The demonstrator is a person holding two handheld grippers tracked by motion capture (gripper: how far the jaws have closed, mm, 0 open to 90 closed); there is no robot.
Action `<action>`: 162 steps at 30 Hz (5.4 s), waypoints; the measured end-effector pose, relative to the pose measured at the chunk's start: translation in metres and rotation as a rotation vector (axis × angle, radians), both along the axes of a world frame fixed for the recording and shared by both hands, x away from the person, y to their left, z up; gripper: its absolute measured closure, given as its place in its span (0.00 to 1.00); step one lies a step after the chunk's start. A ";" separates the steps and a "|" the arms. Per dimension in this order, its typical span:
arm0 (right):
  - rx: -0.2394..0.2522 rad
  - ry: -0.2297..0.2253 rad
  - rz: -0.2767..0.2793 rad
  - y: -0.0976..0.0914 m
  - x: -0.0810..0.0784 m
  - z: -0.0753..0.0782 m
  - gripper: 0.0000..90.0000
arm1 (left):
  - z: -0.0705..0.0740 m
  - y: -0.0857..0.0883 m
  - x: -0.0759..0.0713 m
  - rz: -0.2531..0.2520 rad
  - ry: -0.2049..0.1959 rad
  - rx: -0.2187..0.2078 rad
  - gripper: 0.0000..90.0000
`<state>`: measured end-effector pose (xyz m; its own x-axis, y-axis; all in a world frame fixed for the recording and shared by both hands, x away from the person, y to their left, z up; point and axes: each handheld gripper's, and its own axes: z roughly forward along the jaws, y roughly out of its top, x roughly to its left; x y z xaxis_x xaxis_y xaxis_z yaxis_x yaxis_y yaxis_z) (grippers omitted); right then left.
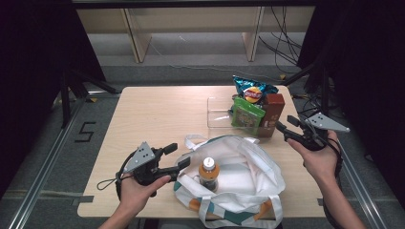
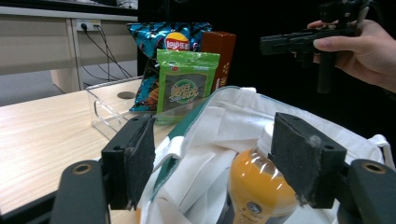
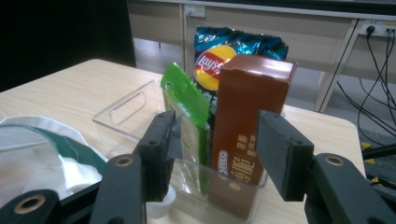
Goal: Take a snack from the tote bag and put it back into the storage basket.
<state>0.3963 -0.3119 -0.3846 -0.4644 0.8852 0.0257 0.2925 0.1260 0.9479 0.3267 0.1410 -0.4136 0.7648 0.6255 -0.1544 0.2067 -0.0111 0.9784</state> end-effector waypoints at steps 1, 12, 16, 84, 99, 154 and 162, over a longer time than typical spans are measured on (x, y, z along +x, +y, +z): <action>-0.006 -0.019 0.005 -0.001 0.002 0.001 0.55 | 0.000 -0.001 -0.001 -0.003 -0.002 -0.002 0.34; 0.003 -0.005 -0.016 0.000 0.001 0.002 0.55 | 0.002 -0.020 -0.007 -0.070 -0.002 0.020 0.40; -0.001 -0.009 -0.017 -0.003 0.000 0.003 0.55 | 0.000 -0.032 -0.008 -0.102 0.003 0.035 0.41; -0.001 0.003 -0.041 -0.010 -0.001 0.000 0.54 | 0.024 -0.065 0.015 -0.166 -0.029 0.059 0.66; -0.001 0.002 -0.039 -0.009 -0.001 -0.001 0.54 | 0.057 -0.062 0.027 -0.142 -0.074 0.016 0.66; -0.013 0.019 -0.036 -0.008 -0.002 -0.006 0.54 | 0.114 -0.068 0.074 -0.097 -0.158 -0.037 0.66; -0.009 0.020 -0.038 -0.008 -0.003 -0.008 0.54 | 0.113 -0.069 0.085 -0.084 -0.163 -0.034 0.66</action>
<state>0.3931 -0.3204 -0.3925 -0.4299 0.9025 0.0269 0.3164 0.1227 0.9407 0.4117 0.0725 -0.3003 0.8309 0.5547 -0.0441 0.0452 0.0118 0.9989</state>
